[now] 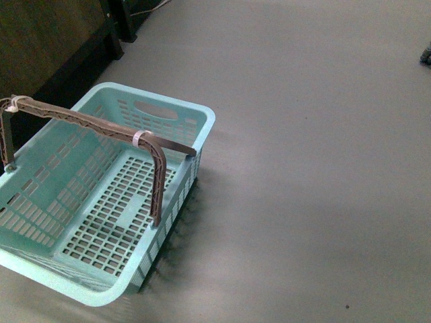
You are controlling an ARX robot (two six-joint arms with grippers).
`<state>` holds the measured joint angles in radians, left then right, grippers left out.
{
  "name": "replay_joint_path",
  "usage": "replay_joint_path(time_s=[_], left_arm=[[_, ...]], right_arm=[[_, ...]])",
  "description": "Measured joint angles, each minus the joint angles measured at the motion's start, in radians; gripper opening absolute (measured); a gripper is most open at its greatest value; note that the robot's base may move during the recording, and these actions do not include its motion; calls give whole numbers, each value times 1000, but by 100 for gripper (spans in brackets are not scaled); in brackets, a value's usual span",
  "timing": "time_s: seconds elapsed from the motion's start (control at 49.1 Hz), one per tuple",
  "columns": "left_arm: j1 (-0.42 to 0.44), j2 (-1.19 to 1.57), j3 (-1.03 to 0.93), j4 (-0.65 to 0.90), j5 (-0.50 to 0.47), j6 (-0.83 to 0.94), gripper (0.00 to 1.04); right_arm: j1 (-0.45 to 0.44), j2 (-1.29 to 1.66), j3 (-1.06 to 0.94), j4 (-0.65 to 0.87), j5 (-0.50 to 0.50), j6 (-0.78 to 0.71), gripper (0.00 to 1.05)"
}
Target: Pick lemon and mango into basket
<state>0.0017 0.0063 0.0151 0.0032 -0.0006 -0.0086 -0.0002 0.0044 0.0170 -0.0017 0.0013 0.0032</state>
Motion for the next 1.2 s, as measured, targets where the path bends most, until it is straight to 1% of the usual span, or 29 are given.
replay_joint_path(time_s=[0.591,0.611,0.652,0.693,0.733,0.754,0.794,0.835,0.876,0.978,1.019,1.08,1.141,1.202], left_arm=[[0,0,0,0,0,-1,98],[3,15,8,-29,9,-18,98],[10,60,50,-134,48,-72,98],[20,168,122,-284,77,-166,98],[30,247,166,-364,100,-251,98],[38,294,186,-393,108,-298,98],[50,354,204,-398,121,-361,98],[66,421,225,-374,141,-428,98],[85,496,246,-312,162,-489,98],[108,626,270,-179,200,-562,98],[114,708,278,-101,207,-605,98],[114,897,290,66,192,-682,98],[103,1108,311,237,147,-771,98],[85,1259,340,336,99,-824,98]], right_arm=[[0,0,0,0,0,0,96],[0,0,0,0,0,0,96],[0,0,0,0,0,0,96],[0,0,0,0,0,0,96],[0,0,0,0,-2,0,96],[0,0,0,0,-2,0,96],[0,0,0,0,0,0,96],[0,0,0,0,-1,0,96],[0,0,0,0,-1,0,96],[0,0,0,0,-1,0,96],[0,0,0,0,-1,0,96],[0,0,0,0,-1,0,96],[0,0,0,0,-1,0,96],[0,0,0,0,-1,0,96]])
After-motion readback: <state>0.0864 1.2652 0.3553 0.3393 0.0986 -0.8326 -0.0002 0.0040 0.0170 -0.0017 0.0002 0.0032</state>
